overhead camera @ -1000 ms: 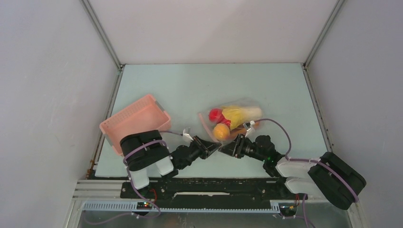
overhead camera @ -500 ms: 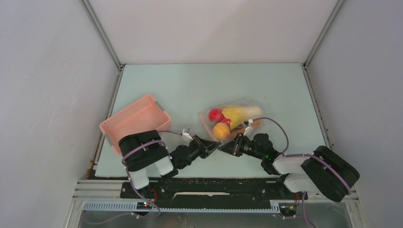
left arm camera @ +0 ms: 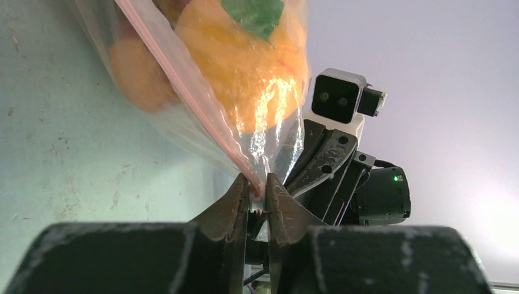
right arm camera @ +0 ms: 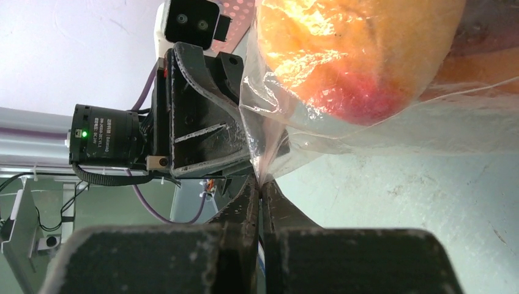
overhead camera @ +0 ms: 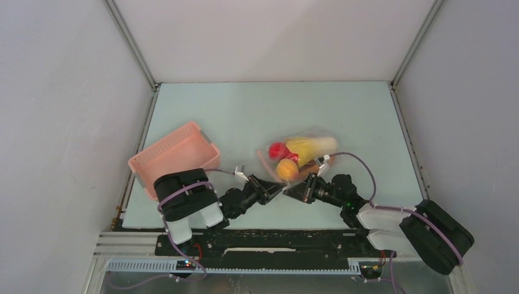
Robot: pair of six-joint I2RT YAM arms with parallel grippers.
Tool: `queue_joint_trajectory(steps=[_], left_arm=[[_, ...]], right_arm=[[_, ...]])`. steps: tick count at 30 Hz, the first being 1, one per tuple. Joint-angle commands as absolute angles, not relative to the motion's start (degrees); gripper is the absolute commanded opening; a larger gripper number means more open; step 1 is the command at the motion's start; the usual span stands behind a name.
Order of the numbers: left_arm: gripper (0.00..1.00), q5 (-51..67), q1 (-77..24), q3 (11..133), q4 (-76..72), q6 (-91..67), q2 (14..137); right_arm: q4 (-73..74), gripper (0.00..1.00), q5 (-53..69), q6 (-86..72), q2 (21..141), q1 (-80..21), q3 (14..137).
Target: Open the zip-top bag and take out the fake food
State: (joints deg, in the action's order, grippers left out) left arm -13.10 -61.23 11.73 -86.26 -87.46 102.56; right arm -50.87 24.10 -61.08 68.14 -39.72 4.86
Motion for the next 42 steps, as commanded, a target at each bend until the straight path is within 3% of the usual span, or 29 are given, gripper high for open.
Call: queue_joint_trajectory(steps=[1,14,21,26,30,42], left_arm=[[0.17,-17.13,-60.56,9.94,-88.27,-86.73,103.04],[0.18,-20.77,-59.58,8.53,-85.95,-85.69,102.91],[0.19,-20.14,-58.54,8.21,-87.1,-85.59,103.68],[0.43,-15.81,-59.34,9.99,-88.08,-85.51,103.44],[0.56,-15.25,-61.7,10.64,-87.16,-85.62,101.32],[0.58,-14.89,-64.53,13.67,-85.31,-87.86,103.69]], right_arm=[[-45.54,0.0,27.07,-58.86,61.09,-39.26,4.11],[-17.62,0.0,30.06,-54.54,34.48,-32.9,3.21],[-7.3,0.0,32.73,-52.86,25.78,-28.7,3.6],[-10.46,0.0,33.86,-53.5,28.17,-28.76,3.59],[-14.74,0.0,33.5,-54.03,31.94,-29.79,3.92],[-25.12,0.0,29.69,-55.85,42.6,-35.3,5.7]])
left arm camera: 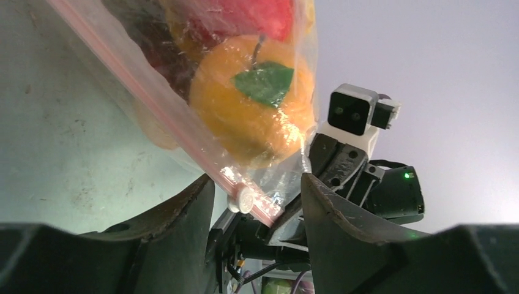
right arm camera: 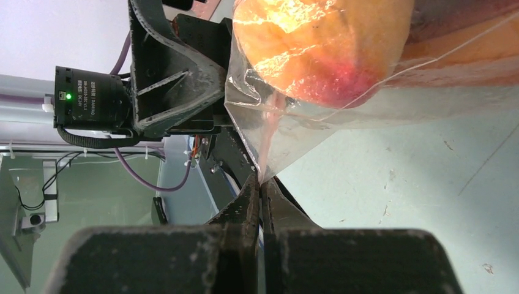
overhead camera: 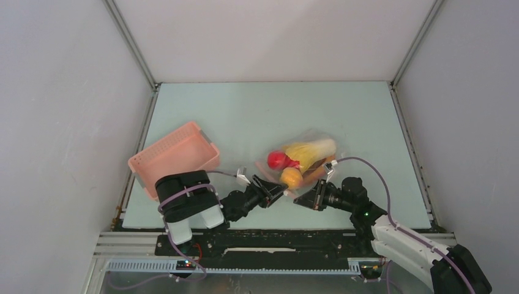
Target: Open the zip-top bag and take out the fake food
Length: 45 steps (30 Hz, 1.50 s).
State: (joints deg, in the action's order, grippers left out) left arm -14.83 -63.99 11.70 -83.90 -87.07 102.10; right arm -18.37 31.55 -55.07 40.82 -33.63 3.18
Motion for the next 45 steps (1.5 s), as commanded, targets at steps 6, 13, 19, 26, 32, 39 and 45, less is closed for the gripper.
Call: queue_joint_trajectory(steps=[6,13,19,26,32,39,45], left_arm=[[0.54,-15.56,-65.03,13.23,-86.83,-89.0,105.44],[0.4,-16.49,-65.13,13.04,-87.62,-88.68,105.47],[0.19,-18.76,-65.13,11.87,-87.88,-88.52,105.63],[0.09,-22.38,-65.08,10.2,-88.69,-89.35,107.48],[0.09,-24.68,-63.9,8.1,-91.01,-89.99,109.22],[0.08,-25.35,-61.16,5.82,-91.14,-90.11,108.2],[0.09,-23.65,-58.29,5.19,-91.14,-89.49,106.45]], right_arm=[[-28.78,0.0,28.78,-56.65,46.4,-36.45,5.97],[-30.84,0.0,28.43,-56.67,49.73,-37.93,6.86],[-29.41,0.0,28.31,-56.11,49.84,-38.43,6.76],[-23.79,0.0,27.95,-54.58,45.02,-38.47,6.45],[-18.99,0.0,27.77,-53.88,40.4,-37.92,5.7],[-15.29,0.0,28.83,-53.55,36.55,-36.02,4.94],[-12.17,0.0,29.31,-52.24,34.28,-34.47,5.15]])
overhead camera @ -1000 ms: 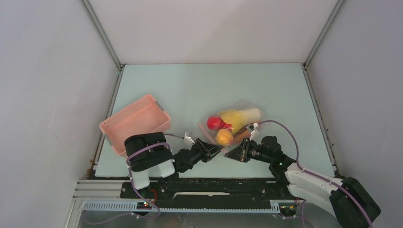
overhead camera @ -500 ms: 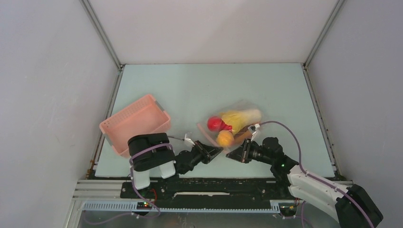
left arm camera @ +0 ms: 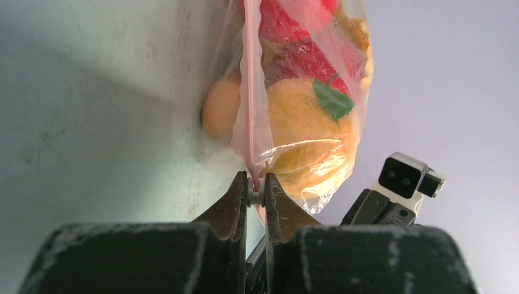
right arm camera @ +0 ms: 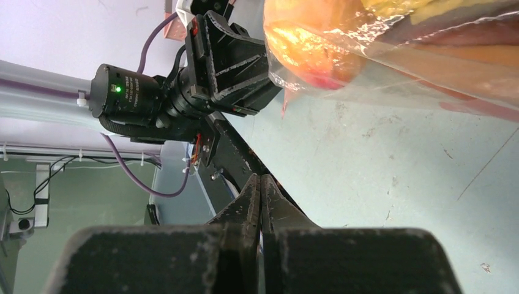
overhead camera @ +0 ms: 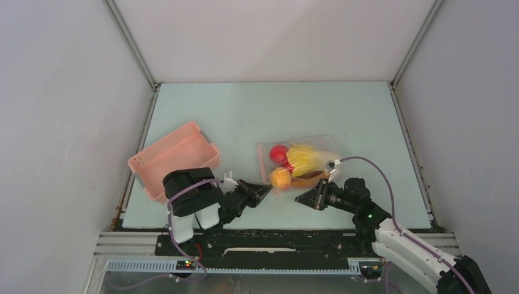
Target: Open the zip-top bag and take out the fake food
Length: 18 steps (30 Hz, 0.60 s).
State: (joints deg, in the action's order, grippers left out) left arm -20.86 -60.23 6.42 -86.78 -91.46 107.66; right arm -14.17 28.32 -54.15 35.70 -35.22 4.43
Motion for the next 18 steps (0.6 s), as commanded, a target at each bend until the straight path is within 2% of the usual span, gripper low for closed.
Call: queue_joint_trajectory(steps=[1,3,4,9,11,18], left_arm=[[0.09,-23.16,-58.08,5.31,-91.14,-89.08,106.05],[0.09,-21.64,-58.05,5.97,-91.02,-88.11,105.35],[0.09,-20.76,-58.09,6.57,-90.94,-88.06,105.15],[0.08,-17.98,-58.58,7.63,-91.14,-87.94,104.05],[0.07,-17.55,-58.98,7.72,-90.96,-87.43,102.88],[0.07,-16.75,-61.08,8.65,-86.96,-86.62,98.75]], right_arm=[[-11.51,0.0,29.06,-51.95,34.12,-34.53,5.33],[-11.28,0.0,28.79,-51.6,34.5,-34.67,5.85],[-11.72,0.04,28.57,-51.78,34.96,-34.8,6.02],[-16.5,0.52,24.76,-53.38,39.35,-37.42,7.55],[-18.33,0.62,22.69,-53.99,42.68,-38.81,8.58],[-30.23,0.68,19.35,-57.38,53.48,-41.71,9.84]])
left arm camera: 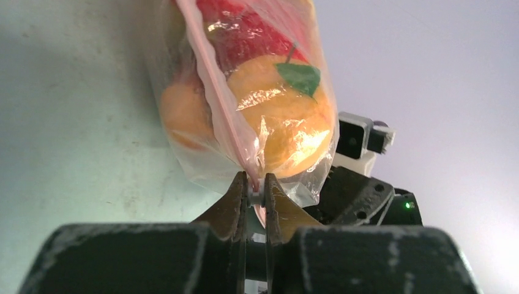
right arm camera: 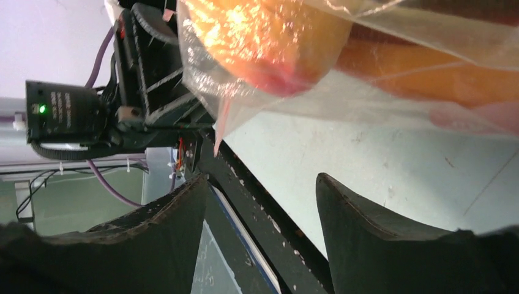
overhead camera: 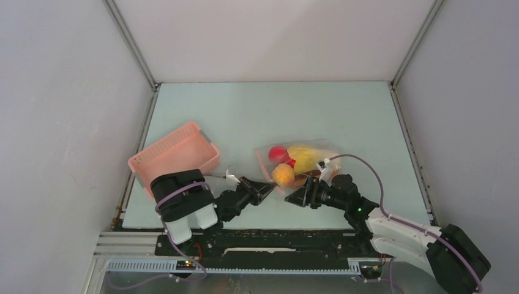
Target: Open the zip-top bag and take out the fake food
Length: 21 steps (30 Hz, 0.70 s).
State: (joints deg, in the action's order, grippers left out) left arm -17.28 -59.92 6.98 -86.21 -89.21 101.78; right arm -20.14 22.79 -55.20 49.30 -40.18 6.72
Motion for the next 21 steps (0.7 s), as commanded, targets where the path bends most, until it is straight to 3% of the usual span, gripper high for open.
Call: queue_joint_trajectory(steps=[1,9,14,17,20,21], left_arm=[[0.07,-16.8,-61.3,8.76,-86.6,-86.59,98.33],[0.08,-17.15,-62.2,9.54,-79.38,-83.29,92.49],[0.09,-17.14,-62.55,10.56,-75.18,-81.52,89.41],[0.09,-17.37,-62.65,10.74,-74.09,-81.32,88.56],[0.09,-17.77,-62.67,10.68,-72.56,-81.63,87.65],[0.1,-17.99,-62.6,10.64,-71.93,-81.67,87.19]], right_arm=[[-31.75,0.68,18.93,-57.76,54.8,-42.17,9.99],[-36.2,0.67,17.6,-58.8,58.69,-44.26,12.17],[-36.66,0.57,17.19,-58.68,60.09,-44.25,13.17],[-37.72,0.37,17.5,-59.01,61.42,-44.27,13.36],[-37.51,0.0,18.01,-58.95,61.84,-44.27,13.29],[-36.72,0.0,17.94,-58.71,61.49,-44.26,13.3]])
